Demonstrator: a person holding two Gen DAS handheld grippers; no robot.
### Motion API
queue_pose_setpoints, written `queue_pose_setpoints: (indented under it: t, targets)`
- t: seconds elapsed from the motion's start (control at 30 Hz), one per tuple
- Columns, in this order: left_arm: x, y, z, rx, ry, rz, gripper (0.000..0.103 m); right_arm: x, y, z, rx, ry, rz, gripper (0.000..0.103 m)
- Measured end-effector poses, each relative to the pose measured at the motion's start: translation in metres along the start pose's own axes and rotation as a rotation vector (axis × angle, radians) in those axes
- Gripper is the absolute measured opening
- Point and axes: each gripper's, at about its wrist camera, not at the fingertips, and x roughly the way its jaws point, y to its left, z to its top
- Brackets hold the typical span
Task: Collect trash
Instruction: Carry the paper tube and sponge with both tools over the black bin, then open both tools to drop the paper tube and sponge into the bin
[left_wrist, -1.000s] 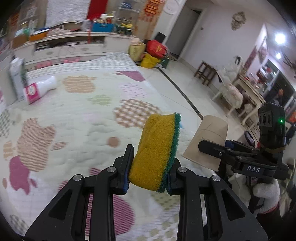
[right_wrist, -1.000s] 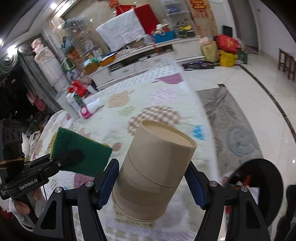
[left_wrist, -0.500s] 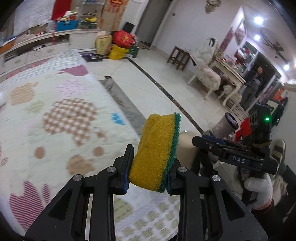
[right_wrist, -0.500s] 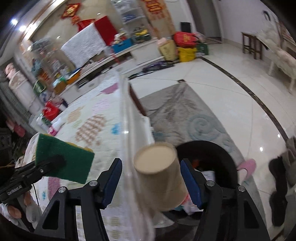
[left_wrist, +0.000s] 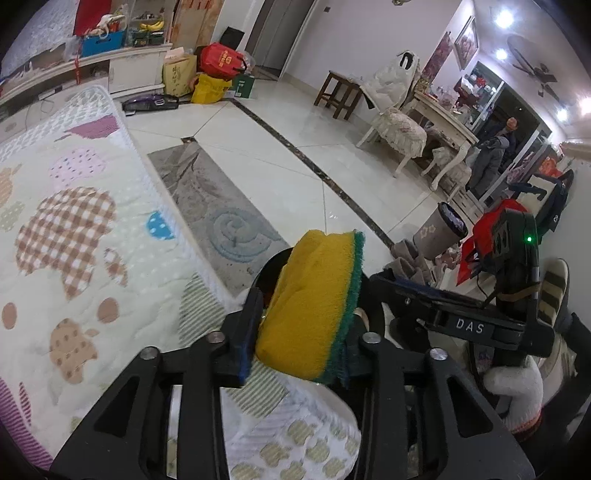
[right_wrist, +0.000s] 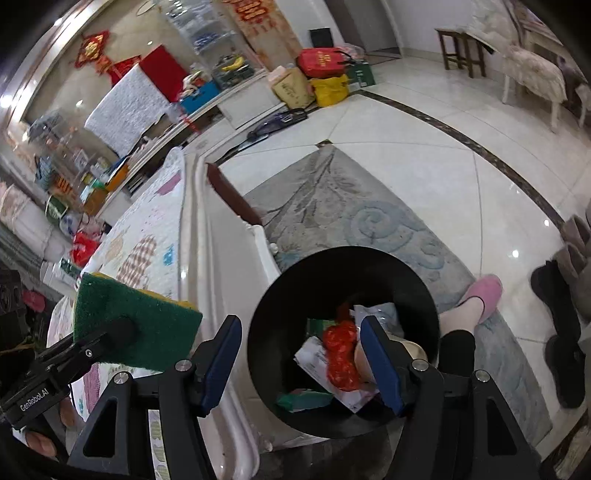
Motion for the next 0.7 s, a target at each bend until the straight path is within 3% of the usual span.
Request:
queue_pose_setpoints:
  t: [0.03, 0.1, 0.37, 0.7]
  targets:
    - [0.005, -0.001, 0.0, -0.002, 0.009, -0.01, 0.052, 0.0, -0.002, 0.0, 0.007, 0.001, -0.004, 0.071]
    - [0.012, -0.002, 0.001, -0.009, 0.019, -0.027, 0.06, 0.0, -0.008, -0.002, 0.016, 0.005, -0.014, 0.071]
    - [0.026, -0.004, -0.008, -0.001, 0.046, -0.025, 0.06, 0.0, -0.015, -0.009, 0.022, 0.013, -0.027, 0.073]
    - [0.006, 0.0, -0.013, 0.022, -0.05, 0.11, 0.06, 0.006, -0.004, -0.028, 0.01, 0.01, -0.011, 0.073]
